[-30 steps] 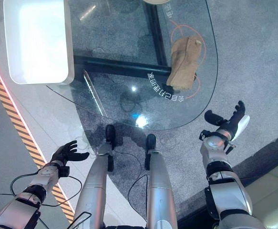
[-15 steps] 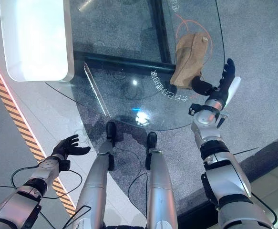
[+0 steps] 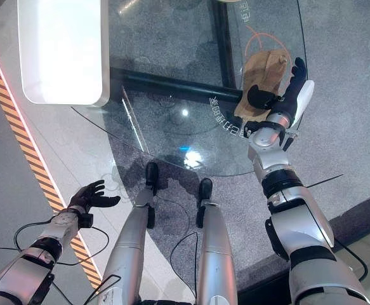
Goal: Wipe the table with a cloth and put it in the basket.
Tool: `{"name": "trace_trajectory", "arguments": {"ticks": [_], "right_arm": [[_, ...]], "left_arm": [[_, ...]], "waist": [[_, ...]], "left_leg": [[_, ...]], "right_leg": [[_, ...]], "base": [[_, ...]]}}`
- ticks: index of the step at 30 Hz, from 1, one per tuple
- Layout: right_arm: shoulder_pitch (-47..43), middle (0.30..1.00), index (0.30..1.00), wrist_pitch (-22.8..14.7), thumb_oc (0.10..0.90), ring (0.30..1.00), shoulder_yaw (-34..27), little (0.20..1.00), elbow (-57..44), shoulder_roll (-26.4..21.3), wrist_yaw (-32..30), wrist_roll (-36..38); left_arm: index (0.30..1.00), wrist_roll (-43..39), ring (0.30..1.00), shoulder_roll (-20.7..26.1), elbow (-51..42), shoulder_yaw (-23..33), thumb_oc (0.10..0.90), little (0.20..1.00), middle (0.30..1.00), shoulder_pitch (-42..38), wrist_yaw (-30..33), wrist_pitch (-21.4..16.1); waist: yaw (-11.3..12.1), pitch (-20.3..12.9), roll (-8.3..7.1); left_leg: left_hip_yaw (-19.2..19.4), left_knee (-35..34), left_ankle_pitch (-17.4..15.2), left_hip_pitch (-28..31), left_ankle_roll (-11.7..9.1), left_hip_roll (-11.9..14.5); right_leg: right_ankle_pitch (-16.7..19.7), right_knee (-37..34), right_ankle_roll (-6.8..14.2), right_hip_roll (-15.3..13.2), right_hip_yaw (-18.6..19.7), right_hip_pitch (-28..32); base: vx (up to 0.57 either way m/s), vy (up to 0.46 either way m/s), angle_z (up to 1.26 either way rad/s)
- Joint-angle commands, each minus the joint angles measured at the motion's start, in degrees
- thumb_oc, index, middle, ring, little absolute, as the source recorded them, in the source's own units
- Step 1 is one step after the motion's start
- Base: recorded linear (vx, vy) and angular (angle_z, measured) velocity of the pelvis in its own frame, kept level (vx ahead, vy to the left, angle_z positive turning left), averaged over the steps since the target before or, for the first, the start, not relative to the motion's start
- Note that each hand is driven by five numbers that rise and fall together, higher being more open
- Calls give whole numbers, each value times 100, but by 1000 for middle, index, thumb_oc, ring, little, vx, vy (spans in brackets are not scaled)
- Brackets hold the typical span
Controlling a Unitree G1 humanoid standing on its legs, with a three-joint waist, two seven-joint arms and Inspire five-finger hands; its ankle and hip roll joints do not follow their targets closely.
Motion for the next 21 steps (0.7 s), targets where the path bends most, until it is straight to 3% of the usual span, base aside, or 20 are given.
{"name": "trace_trajectory", "arguments": {"ticks": [1,13,21], "right_arm": [[-276,900,900,-78,800,900,211,900,-358,-496,-419,-63],[-19,900,900,-22,800,900,102,900,-368,-188,-491,270],[395,900,900,-80,800,900,-50,900,-730,207,-865,392]], "left_arm": [[900,-23,900,139,45,-115,800,900,900,224,9,-17],[900,53,900,22,-7,-142,800,900,900,334,70,-64],[900,105,900,-129,-106,-132,800,900,900,432,224,-74]], "waist": [[-120,-96,134],[-118,-96,151],[-159,-96,141]], "left_leg": [[326,797,-1129,223,383,-425],[335,816,-1121,219,409,-434],[346,766,-1078,260,424,-456]], "right_leg": [[611,-1139,60,154,-267,383],[633,-1121,47,157,-256,363],[656,-1144,26,198,-215,381]], "base": [[0,0,0],[2,0,0],[0,0,0]]}}
